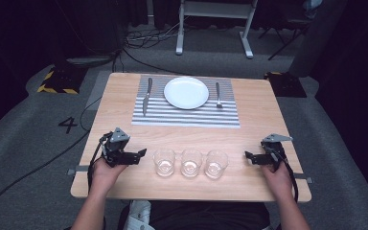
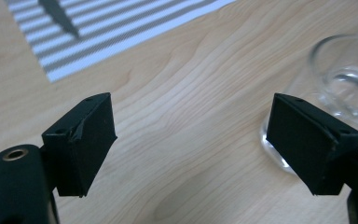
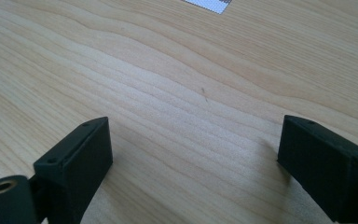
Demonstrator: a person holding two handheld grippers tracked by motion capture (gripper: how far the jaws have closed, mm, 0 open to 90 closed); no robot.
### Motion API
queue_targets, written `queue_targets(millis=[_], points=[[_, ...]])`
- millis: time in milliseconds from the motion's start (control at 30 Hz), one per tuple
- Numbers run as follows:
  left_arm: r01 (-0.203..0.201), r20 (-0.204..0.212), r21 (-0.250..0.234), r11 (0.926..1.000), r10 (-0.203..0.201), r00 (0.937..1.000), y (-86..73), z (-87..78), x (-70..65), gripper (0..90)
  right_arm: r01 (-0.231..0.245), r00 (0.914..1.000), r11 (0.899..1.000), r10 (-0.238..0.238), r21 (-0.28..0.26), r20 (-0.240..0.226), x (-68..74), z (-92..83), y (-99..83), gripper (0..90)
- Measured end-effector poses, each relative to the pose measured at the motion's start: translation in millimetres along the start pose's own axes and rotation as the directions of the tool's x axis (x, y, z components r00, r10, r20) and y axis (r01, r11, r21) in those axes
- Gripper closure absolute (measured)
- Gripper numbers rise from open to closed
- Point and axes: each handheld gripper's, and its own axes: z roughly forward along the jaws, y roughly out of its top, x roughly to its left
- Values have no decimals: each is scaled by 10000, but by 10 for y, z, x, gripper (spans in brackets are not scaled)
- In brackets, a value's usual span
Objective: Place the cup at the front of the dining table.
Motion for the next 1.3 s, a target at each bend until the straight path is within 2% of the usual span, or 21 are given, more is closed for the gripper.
queue_targets(millis=[33, 67, 133, 167, 200, 233, 267, 300, 333, 367, 500, 600, 667, 700, 800, 967, 1000, 1100, 1200, 1233, 1300], points=[[0, 0, 0, 10000, 0, 10000, 0, 0, 0, 157, 0, 10000, 10000, 0, 0, 0, 0, 0, 0, 98], [-210, 184, -181, 9996, 214, 9996, 28, -36, -37, 156, 6, 10000, 10000, -6, -2, 9, -1, 0, 0, 98], [-334, 219, -306, 9990, 340, 9992, 58, -66, -70, 155, -3, 10000, 10000, 3, 3, 3, 0, 0, 0, 98], [-334, 219, -306, 9990, 340, 9992, 58, -66, -70, 155, -3, 10000, 10000, 3, 3, 3, 0, 0, 0, 98], [-246, 510, -459, 9986, 269, 9983, 86, -90, -102, 154, -3, 10000, 10000, 3, 2, 14, 0, 0, 0, 98], [-246, 510, -459, 9986, 269, 9983, 86, -90, -102, 153, -3, 10000, 10000, 3, 2, 14, 0, 0, 0, 98], [-255, 709, -701, 9972, 304, 9970, 111, -117, -126, 153, -1, 10000, 10000, 1, 1, 1, 0, 0, 0, 98], [-255, 709, -701, 9972, 304, 9970, 111, -117, -126, 153, -1, 10000, 10000, 1, 1, 1, 0, 0, 0, 98], [-301, 818, -922, 9953, 377, 9959, 135, -145, -158, 153, -6, 10000, 10000, 6, 0, 5, 1, 0, 0, 98], [-301, 818, -922, 9953, 377, 9959, 135, -145, -158, 152, -6, 10000, 10000, 6, 0, 5, 1, 0, 0, 98], [-214, 1326, -1606, 9868, 430, 9902, 167, -204, -242, 152, -17, 10000, 10000, 17, -16, 28, 2, 1, -1, 98], [-165, 1474, -1585, 9872, 402, 9883, 176, -205, -277, 152, -27, 10000, 10000, 27, -19, 32, 4, 1, -1, 98], [-254, 1622, -1309, 9911, 467, 9856, 190, -184, -350, 150, -69, 10000, 10000, 69, -10, 42, 7, -1, -2, 98], [-524, 1573, -1211, 9913, 713, 9850, 200, -176, -412, 149, -68, 10000, 10000, 68, -5, 41, 7, -1, -2, 98], [-636, 1720, -1337, 9890, 864, 9813, 216, -173, -484, 144, -70, 10000, 10000, 70, -8, 42, 7, -1, -2, 98], [-594, 2002, -1493, 9870, 890, 9757, 219, -152, -559, 126, -67, 10000, 10000, 67, -14, 50, 7, -1, -2, 98], [-729, 1958, -1547, 9853, 1029, 9752, 209, -123, -584, 118, -71, 10000, 10000, 71, -16, 54, 8, -1, -2, 98], [-612, 1956, -1558, 9859, 915, 9764, 185, -78, -607, 94, -64, 10000, 10000, 65, -16, 51, 7, -1, -3, 98], [-298, 1734, -1450, 9890, 551, 9833, 131, 37, -655, 65, -68, 10000, 10000, 68, -13, 52, 7, -1, -2, 98], [-298, 1734, -1450, 9890, 551, 9833, 131, 37, -655, 57, -70, 10000, 10000, 70, -15, 54, 8, -1, -2, 98], [-9, 1620, -1369, 9906, 233, 9865, 94, 109, -661, 32, -64, 10000, 10000, 64, -17, 51, 7, -1, -3, 98]])
